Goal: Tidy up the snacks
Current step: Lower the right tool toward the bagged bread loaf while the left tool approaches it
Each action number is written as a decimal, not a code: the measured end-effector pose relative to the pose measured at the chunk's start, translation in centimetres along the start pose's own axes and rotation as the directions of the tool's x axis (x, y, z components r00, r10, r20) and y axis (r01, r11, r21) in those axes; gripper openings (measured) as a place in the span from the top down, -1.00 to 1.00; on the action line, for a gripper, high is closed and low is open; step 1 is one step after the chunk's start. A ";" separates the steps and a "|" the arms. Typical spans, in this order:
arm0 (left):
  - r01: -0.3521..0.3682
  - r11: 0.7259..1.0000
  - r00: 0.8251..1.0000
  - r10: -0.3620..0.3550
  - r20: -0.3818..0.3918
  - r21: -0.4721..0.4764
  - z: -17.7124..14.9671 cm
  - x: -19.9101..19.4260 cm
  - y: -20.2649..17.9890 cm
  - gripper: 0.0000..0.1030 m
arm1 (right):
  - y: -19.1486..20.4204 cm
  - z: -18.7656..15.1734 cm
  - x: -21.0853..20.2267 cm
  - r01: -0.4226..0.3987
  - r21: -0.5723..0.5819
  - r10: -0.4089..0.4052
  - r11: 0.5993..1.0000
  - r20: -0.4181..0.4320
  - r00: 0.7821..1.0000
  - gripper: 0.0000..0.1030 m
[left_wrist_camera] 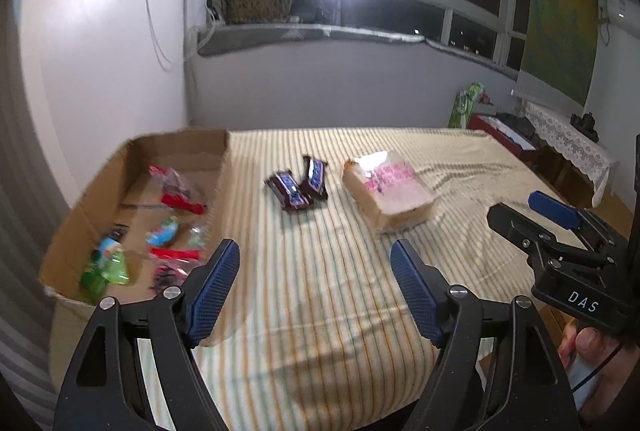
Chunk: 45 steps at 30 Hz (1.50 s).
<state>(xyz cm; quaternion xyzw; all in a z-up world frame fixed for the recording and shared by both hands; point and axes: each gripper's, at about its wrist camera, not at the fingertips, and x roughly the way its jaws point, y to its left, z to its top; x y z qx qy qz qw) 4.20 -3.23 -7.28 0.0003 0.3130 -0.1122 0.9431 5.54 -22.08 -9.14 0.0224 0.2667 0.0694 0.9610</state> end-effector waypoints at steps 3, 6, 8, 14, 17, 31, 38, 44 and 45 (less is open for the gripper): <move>0.015 1.000 0.999 -0.016 -0.050 -0.011 -0.1 2.6 -0.1 -0.51 | -0.3 0.6 2.6 -0.003 -0.014 0.003 1.000 -0.030 1.000 -0.67; 0.038 0.998 0.994 -0.042 -0.099 -0.050 0.3 5.5 -0.2 -0.51 | -1.2 2.2 5.7 0.001 -0.025 -0.002 1.000 -0.045 0.999 -0.67; 0.060 0.995 0.991 -0.069 -0.114 -0.079 0.8 6.8 -0.2 -0.51 | -1.6 2.7 6.6 0.003 -0.026 -0.004 1.000 -0.046 0.999 -0.67; 0.087 0.993 0.987 -0.097 -0.126 -0.085 3.5 10.8 -1.6 -0.51 | -4.1 7.0 11.2 -0.091 -0.012 0.089 0.996 -0.125 0.988 -0.67; 0.107 0.992 0.986 -0.115 -0.124 -0.069 4.4 11.5 -2.4 -0.51 | -4.3 8.9 13.3 -0.108 -0.071 0.093 0.992 -0.186 0.978 -0.67; 0.214 0.977 0.962 -0.215 -0.169 -0.024 2.4 12.9 -5.3 -0.51 | -4.6 7.3 18.7 -0.254 0.046 0.254 0.966 -0.348 0.902 -0.68; 0.175 0.984 0.954 -0.165 -0.249 0.021 2.0 15.3 -6.6 -0.29 | -4.7 4.8 20.5 -0.389 0.156 0.419 0.908 -0.343 0.841 -0.37; 0.185 0.983 0.955 -0.181 -0.235 -0.004 2.0 15.2 -6.1 -0.13 | -4.0 5.0 19.9 -0.378 0.125 0.397 0.918 -0.341 0.852 -0.32; 0.187 0.982 0.955 -0.184 -0.233 -0.007 2.0 15.1 -5.9 -0.13 | -3.8 5.0 19.8 -0.375 0.121 0.393 0.919 -0.339 0.855 -0.31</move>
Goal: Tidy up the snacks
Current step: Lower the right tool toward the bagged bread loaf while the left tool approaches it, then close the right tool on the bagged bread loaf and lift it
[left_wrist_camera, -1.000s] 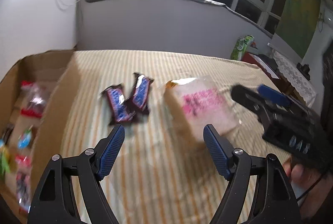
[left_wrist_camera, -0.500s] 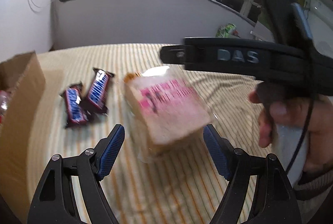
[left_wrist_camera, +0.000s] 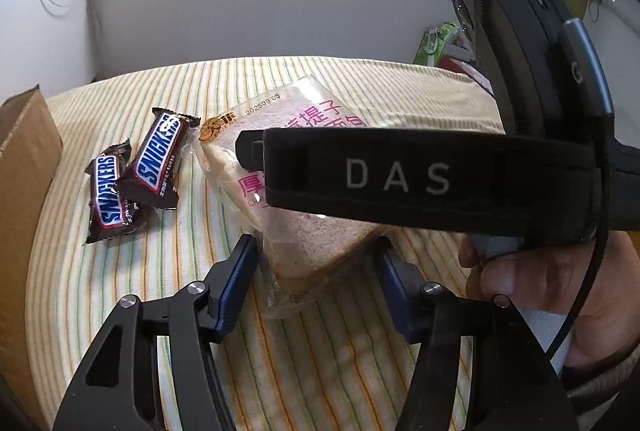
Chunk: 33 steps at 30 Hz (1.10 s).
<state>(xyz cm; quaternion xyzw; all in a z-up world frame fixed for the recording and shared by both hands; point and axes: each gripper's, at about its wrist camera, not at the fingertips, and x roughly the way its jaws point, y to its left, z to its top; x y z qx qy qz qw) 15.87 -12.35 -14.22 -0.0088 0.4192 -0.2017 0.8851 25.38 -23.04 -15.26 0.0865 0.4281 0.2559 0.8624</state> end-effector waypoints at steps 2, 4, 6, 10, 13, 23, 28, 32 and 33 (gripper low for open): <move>0.008 1.000 1.000 -0.008 0.004 -0.007 -0.3 -0.4 0.7 -0.13 | 0.1 -0.1 -0.1 0.006 -0.004 -0.006 1.000 0.007 1.000 -0.31; 0.013 1.000 1.000 -0.013 0.009 -0.010 -0.3 -0.5 1.0 -0.13 | 0.2 -0.2 -0.2 0.009 -0.005 -0.009 1.000 0.014 1.000 -0.30; 0.016 1.000 1.000 -0.016 0.010 -0.007 -0.6 -0.6 1.2 -0.13 | 0.2 -0.5 0.0 0.005 0.002 -0.005 1.000 0.023 1.000 -0.30; 0.008 1.000 1.000 -0.008 0.011 0.001 -0.6 -0.6 0.8 -0.13 | -0.1 -0.7 0.0 -0.006 0.016 0.005 1.000 0.038 0.999 -0.30; 0.006 1.000 1.000 -0.006 0.011 0.001 -0.4 -0.5 0.3 -0.13 | -0.3 -0.9 -0.2 -0.012 0.020 0.012 1.000 0.043 0.999 -0.30; 0.034 0.999 0.999 -0.035 0.031 0.006 -0.3 -1.2 0.4 -0.13 | 0.6 -1.5 -1.7 -0.018 0.043 0.014 0.999 0.079 0.997 -0.28; 0.039 0.999 0.997 -0.041 0.065 0.034 -0.7 -3.9 -0.3 -0.13 | 2.6 -2.2 -5.1 -0.008 0.046 0.002 0.999 0.125 0.992 -0.27; 0.047 0.996 0.992 -0.055 0.117 0.069 -1.0 -7.9 -1.3 -0.13 | 5.4 -2.4 -9.3 0.016 0.022 -0.020 1.000 0.182 0.983 -0.27; 0.049 0.996 0.990 -0.059 0.128 0.075 -1.1 -8.6 -1.6 -0.13 | 6.2 -2.4 -10.4 0.022 0.013 -0.024 1.000 0.197 0.980 -0.27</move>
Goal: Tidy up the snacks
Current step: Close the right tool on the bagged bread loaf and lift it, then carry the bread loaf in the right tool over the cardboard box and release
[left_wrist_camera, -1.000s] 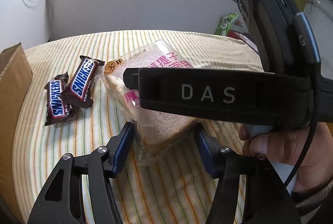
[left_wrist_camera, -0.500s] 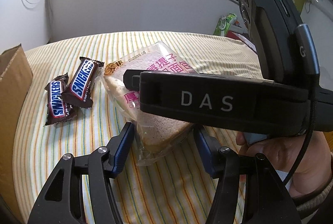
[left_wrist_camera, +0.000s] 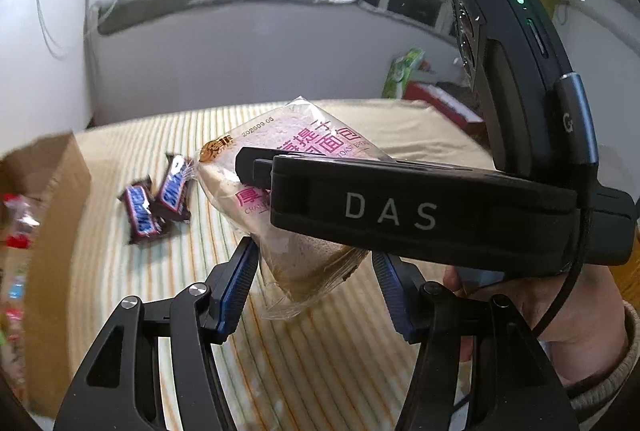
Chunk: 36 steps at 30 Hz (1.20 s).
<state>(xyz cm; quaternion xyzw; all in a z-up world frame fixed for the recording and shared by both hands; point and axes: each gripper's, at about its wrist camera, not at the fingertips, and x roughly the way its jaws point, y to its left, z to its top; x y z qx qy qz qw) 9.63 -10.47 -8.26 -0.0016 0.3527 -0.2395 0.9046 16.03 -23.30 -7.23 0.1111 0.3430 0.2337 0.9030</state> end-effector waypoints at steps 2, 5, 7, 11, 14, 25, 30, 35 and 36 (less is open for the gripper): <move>0.006 1.000 0.999 -0.007 0.038 0.019 0.4 -2.5 -0.8 -0.14 | 1.7 0.5 -2.6 0.002 -0.022 -0.001 1.000 0.039 0.999 -0.27; -0.003 0.999 0.996 -0.001 0.090 0.050 0.8 -6.1 -2.0 -0.14 | 4.1 0.8 -6.3 0.005 -0.057 0.000 0.998 0.094 0.996 -0.27; -0.012 0.998 0.992 0.003 0.127 0.069 1.0 -8.9 -2.6 -0.14 | 5.7 0.7 -8.5 0.004 -0.075 0.005 0.997 0.130 0.992 -0.27; -0.035 0.994 0.982 0.014 0.191 0.106 0.5 -13.0 -4.1 -0.15 | 8.0 0.2 -11.8 -0.002 -0.095 0.020 0.995 0.195 0.981 -0.27; -0.042 0.992 0.974 0.013 0.226 0.123 0.1 -15.1 -5.1 -0.15 | 8.1 0.1 -12.6 -0.004 -0.095 0.024 0.995 0.207 0.978 -0.27; -0.035 0.988 0.977 0.003 0.215 0.148 0.0 -13.3 -5.8 -0.16 | 6.1 -1.0 -11.5 -0.019 -0.054 0.029 0.998 0.188 0.982 -0.27; -0.050 0.991 0.981 0.026 0.190 0.122 -0.7 -12.4 -4.1 -0.16 | 7.3 -1.1 -7.9 -0.047 -0.060 0.056 0.997 0.143 0.988 -0.27; -0.079 0.994 0.981 0.064 0.184 0.072 -1.6 -13.1 -0.8 -0.16 | 11.1 -1.0 -4.3 -0.089 -0.091 0.098 0.992 0.103 0.990 -0.27; -0.084 0.994 0.980 0.071 0.185 0.063 -1.7 -13.4 -0.1 -0.16 | 11.8 -1.0 -3.6 -0.098 -0.097 0.107 0.990 0.094 0.990 -0.27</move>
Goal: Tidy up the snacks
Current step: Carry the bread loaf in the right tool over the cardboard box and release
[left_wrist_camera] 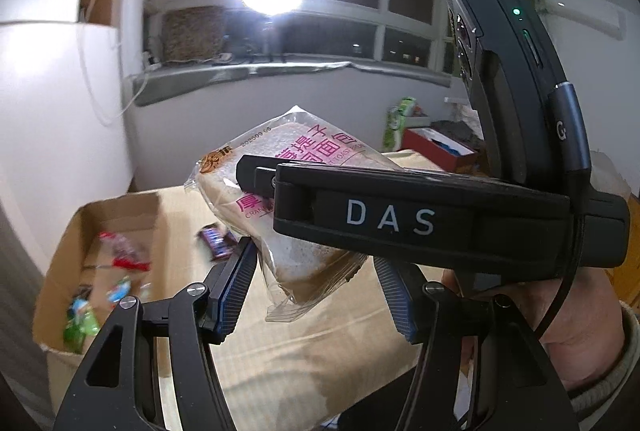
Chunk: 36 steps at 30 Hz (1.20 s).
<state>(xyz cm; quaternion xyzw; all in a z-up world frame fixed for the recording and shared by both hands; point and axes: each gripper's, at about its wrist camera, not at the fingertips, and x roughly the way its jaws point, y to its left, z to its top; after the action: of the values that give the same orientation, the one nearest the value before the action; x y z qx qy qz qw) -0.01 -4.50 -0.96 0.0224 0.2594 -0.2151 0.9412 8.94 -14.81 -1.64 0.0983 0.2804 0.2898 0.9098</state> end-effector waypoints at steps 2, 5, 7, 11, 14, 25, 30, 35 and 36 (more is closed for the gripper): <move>-0.020 1.000 1.000 0.020 0.004 -0.022 -0.4 -0.7 1.8 -0.16 | 1.8 0.1 1.7 -0.022 -0.016 0.022 1.000 -0.014 1.000 -0.27; -0.053 0.997 0.998 0.054 0.016 -0.065 -1.0 -1.9 4.8 -0.16 | 4.6 0.2 4.3 -0.065 -0.045 0.063 0.997 -0.040 0.997 -0.27; -0.085 0.992 0.996 0.088 0.025 -0.095 -1.5 -3.0 7.0 -0.16 | 7.1 0.6 6.2 -0.104 -0.075 0.100 0.992 -0.060 0.993 -0.27; -0.160 0.977 0.985 0.167 0.043 -0.137 -2.0 -5.6 10.4 -0.17 | 12.6 1.2 8.8 -0.193 -0.147 0.181 0.970 -0.093 0.979 -0.27; -0.223 0.961 0.970 0.234 0.057 -0.163 -2.3 -8.0 12.3 -0.17 | 15.3 1.7 9.4 -0.237 -0.187 0.223 0.953 -0.093 0.970 -0.27; -0.292 0.939 0.947 0.310 0.082 -0.184 -1.5 -10.9 13.2 -0.18 | 15.3 1.8 8.9 -0.258 -0.195 0.244 0.946 -0.091 0.965 -0.27; -0.272 0.944 0.956 0.287 0.056 -0.184 -1.9 -9.2 14.5 -0.18 | 13.5 2.0 13.0 -0.238 -0.156 0.219 0.959 -0.127 0.967 -0.27; -0.252 0.946 0.967 0.256 -0.010 -0.202 -2.4 -5.3 16.5 -0.23 | 10.8 0.7 17.6 -0.126 -0.162 0.096 0.979 -0.180 0.979 -0.29; -0.250 0.947 0.968 0.249 -0.028 -0.203 -2.8 -4.4 17.1 -0.24 | 9.8 0.4 18.2 -0.085 -0.152 0.056 0.985 -0.182 0.982 -0.43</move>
<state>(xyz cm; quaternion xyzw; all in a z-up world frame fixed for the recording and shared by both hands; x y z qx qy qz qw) 2.34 13.14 -2.32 -0.0417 0.2763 -0.0664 0.9579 16.82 3.73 -6.24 0.0091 0.3325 0.3509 0.8753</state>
